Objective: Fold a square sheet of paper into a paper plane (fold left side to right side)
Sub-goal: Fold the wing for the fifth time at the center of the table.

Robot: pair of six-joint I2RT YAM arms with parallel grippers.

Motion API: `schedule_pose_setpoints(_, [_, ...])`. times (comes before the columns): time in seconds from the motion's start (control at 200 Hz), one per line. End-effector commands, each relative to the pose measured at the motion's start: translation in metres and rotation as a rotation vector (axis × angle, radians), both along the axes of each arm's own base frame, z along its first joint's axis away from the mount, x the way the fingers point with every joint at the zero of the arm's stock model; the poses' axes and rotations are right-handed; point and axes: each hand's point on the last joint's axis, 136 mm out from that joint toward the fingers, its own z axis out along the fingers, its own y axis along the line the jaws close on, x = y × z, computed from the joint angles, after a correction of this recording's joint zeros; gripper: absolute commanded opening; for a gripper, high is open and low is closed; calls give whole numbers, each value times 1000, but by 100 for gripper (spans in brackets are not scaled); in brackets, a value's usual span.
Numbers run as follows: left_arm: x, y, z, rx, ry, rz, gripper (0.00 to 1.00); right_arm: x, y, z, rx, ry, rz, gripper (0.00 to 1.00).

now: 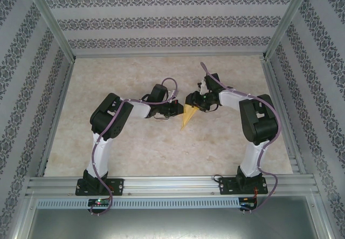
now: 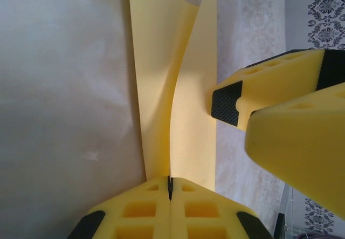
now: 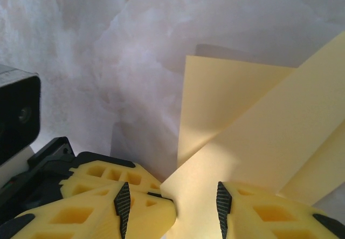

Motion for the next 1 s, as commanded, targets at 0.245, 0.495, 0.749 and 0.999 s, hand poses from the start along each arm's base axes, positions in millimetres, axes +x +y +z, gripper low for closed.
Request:
schedule_pose_setpoints(0.245, [-4, 2, -40, 94, 44, 4, 0, -10, -9, -20, -72, 47, 5, 49])
schedule_pose_setpoints(0.495, [-2, -2, -38, 92, 44, -1, 0, -17, -16, -30, -92, 71, -11, 48])
schedule_pose_setpoints(0.749, [-1, -5, -35, 78, 46, 4, 3, -27, -26, -46, -117, 122, -31, 48])
schedule_pose_setpoints(0.999, [0, 7, 0, 55, -17, 35, 18, -32, -31, -55, -122, 146, -38, 48])
